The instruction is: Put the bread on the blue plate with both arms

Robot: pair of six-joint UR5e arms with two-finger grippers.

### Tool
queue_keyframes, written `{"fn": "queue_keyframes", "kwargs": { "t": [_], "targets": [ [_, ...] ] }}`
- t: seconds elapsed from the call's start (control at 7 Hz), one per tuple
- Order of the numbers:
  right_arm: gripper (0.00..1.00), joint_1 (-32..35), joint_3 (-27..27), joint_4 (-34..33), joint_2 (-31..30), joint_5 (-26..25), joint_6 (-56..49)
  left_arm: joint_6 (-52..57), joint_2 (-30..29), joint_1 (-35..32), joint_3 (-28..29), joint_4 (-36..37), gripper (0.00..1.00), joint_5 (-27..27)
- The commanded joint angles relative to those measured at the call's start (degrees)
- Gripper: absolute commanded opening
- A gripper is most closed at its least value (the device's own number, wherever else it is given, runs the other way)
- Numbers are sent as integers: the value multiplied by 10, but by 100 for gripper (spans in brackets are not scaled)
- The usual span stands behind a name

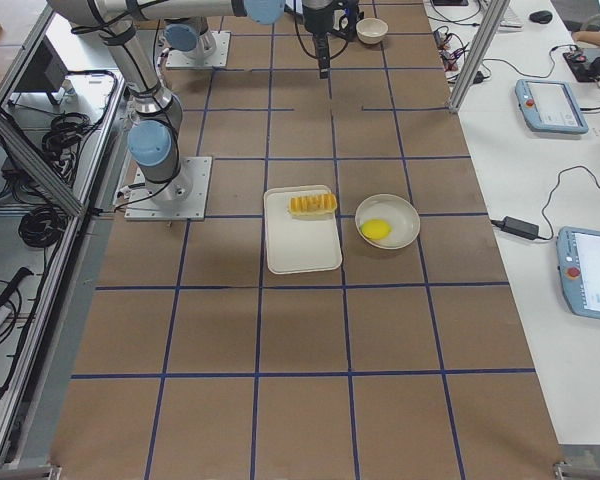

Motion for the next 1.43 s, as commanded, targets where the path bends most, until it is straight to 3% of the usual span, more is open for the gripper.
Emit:
{"fn": "queue_keyframes", "kwargs": {
  "t": [0.0, 0.14, 0.43, 0.71, 0.86, 1.0, 1.14, 1.29],
  "targets": [
    [100, -10, 2, -1, 3, -2, -12, 30, -2, 8, -6, 58, 100, 5],
    [100, -30, 11, -1, 4, -6, -21, 148, -7, 33, -5, 63, 100, 7],
    [98, -119, 73, -11, 2, -42, -131, 372, -8, 202, -4, 75, 100, 1],
    [96, -187, 180, -130, -3, -43, -247, 606, -25, 370, -3, 121, 100, -1],
    [96, -201, 242, -192, -4, -39, -257, 679, -34, 431, 7, 125, 100, -2],
    [96, -203, 301, -267, -1, -38, -257, 729, -56, 460, 6, 150, 100, -3],
    [96, -215, 326, -298, 0, -38, -258, 770, -111, 480, 11, 209, 100, -3],
    [94, -231, 328, -308, 4, -36, -258, 805, -159, 509, 31, 216, 100, -17]
  ]
}}
